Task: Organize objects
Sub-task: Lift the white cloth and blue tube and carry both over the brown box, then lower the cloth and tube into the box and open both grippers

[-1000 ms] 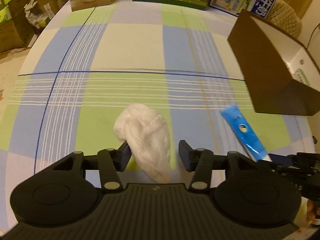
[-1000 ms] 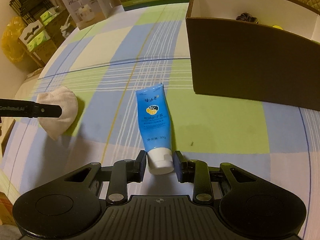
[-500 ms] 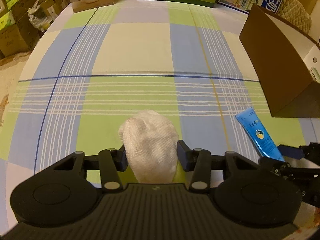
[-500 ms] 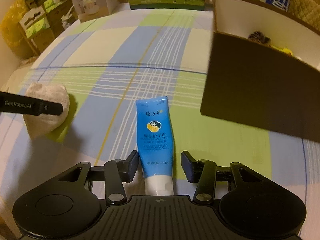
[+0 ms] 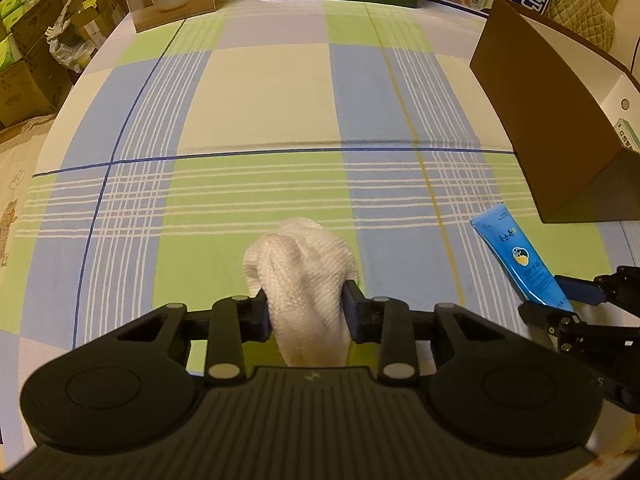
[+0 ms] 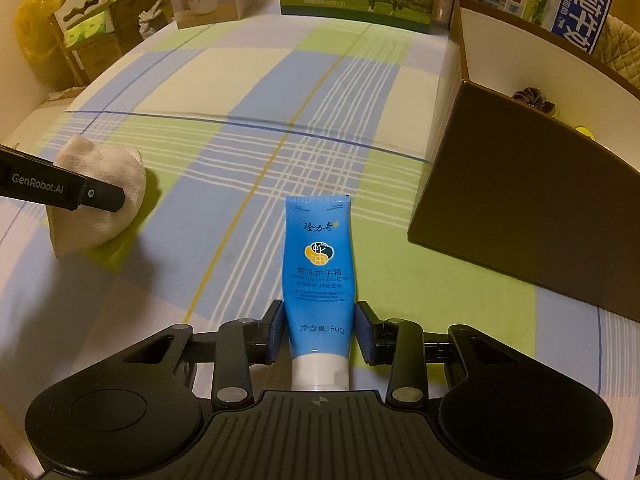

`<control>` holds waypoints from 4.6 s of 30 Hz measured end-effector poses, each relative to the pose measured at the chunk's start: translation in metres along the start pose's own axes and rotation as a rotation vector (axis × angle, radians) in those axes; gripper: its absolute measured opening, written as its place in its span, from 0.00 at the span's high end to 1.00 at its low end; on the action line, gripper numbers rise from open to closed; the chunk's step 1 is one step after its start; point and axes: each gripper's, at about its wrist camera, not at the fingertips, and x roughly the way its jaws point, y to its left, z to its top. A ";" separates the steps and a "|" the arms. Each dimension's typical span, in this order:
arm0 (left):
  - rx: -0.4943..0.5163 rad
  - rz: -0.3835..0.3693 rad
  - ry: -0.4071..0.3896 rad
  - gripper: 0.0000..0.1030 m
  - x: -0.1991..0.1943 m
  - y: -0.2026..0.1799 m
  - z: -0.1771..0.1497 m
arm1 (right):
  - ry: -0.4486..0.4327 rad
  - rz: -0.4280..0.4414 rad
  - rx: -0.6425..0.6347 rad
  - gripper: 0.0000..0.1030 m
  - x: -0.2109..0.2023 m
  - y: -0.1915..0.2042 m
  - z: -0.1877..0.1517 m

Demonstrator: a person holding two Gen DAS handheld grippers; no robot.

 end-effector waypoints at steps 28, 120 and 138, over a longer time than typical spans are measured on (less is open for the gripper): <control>0.003 -0.114 -0.071 0.77 -0.067 -0.037 -0.013 | -0.031 0.162 0.129 0.67 -0.063 -0.030 -0.004; 0.214 -0.194 -0.089 0.29 0.039 -0.299 0.198 | -0.149 0.041 0.506 0.53 -0.043 -0.323 0.106; 0.191 -0.160 -0.135 0.04 -0.006 -0.283 0.168 | -0.163 0.086 0.472 0.27 -0.098 -0.306 0.075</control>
